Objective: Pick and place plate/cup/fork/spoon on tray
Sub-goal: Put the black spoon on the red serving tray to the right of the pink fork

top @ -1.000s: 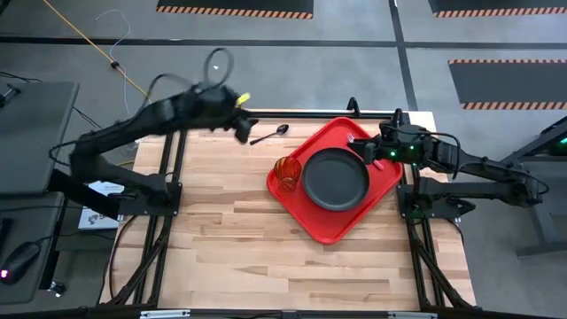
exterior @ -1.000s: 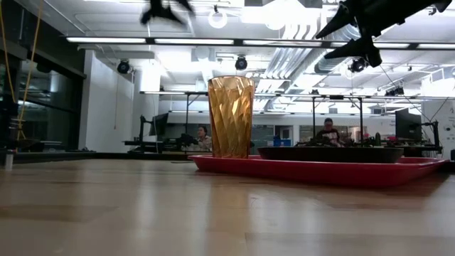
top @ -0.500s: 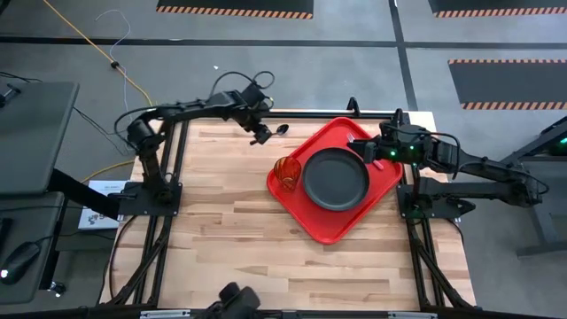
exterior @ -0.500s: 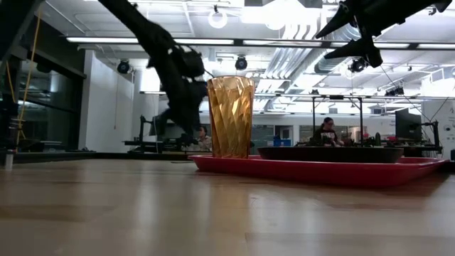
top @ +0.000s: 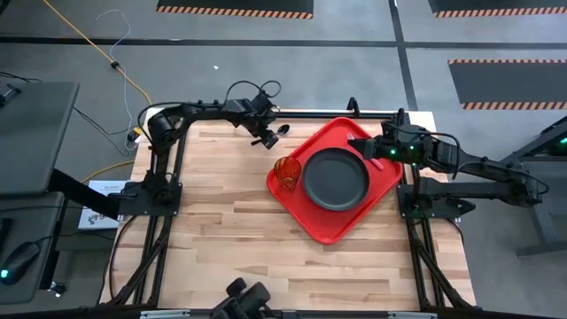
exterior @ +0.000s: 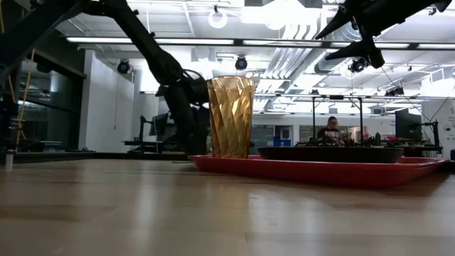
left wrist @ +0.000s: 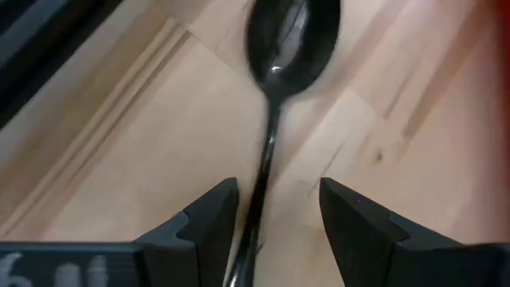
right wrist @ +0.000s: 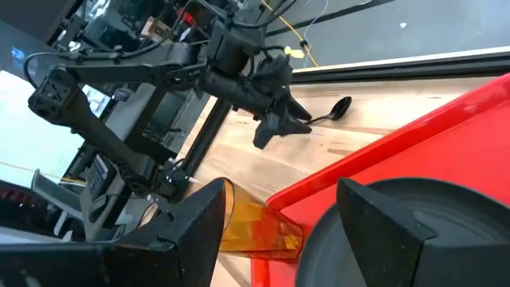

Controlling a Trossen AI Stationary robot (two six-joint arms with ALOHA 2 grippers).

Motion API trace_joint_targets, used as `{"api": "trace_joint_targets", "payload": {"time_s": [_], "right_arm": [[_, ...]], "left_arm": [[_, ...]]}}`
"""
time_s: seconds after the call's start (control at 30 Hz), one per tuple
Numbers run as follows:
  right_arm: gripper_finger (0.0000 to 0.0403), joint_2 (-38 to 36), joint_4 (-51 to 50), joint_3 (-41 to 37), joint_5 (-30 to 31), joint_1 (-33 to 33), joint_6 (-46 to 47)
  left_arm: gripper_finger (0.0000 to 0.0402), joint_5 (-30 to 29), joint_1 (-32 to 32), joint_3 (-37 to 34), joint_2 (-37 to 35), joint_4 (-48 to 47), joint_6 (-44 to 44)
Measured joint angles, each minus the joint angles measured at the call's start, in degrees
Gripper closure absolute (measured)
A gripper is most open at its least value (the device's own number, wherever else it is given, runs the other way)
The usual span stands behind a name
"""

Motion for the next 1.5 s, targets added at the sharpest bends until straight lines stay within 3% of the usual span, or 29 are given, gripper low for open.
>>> {"api": "trace_joint_targets", "payload": {"time_s": [0.1, 0.23, 0.43, 0.77, 0.93, 1.1, 1.33, 1.5], "right_arm": [[0.0171, 0.01, 0.06, 0.00, 0.36, 0.00, 0.00], [0.0171, 0.22, 0.63, -0.02, 0.59, 0.00, 0.00], [0.0171, 0.42, 0.96, -0.02, 0.65, 0.00, -0.07], [0.0171, 0.42, 0.89, -0.02, -0.11, 0.00, -0.67], [0.0171, 0.42, 0.91, -0.02, -1.00, 0.02, -1.29], [0.0171, 0.42, 0.93, -0.02, -1.29, 0.02, -1.30], [0.0171, 0.73, 3.53, -0.02, -2.47, 0.02, -1.11], [0.0171, 3.08, 11.05, -0.02, -7.02, 0.02, -2.04]], "left_arm": [[0.0245, -5.03, -0.68, 0.02, 0.07, 0.03, 1.51], [0.0281, -6.10, -0.88, 0.00, 0.13, -0.78, 3.34], [0.0383, -10.85, -2.11, 0.07, 0.09, -3.78, 5.68], [0.0399, -12.54, -1.67, -0.63, -5.51, -8.17, 3.34], [0.0400, -12.80, -0.62, -4.14, -12.76, -6.83, 1.94], [0.0400, -12.15, -0.20, -12.31, -23.95, 0.63, -1.77], [0.0401, -5.87, -3.03, -24.41, -40.96, 8.70, -7.30], [0.0401, -1.25, -7.15, -30.35, -52.80, 17.23, -14.46]]}}
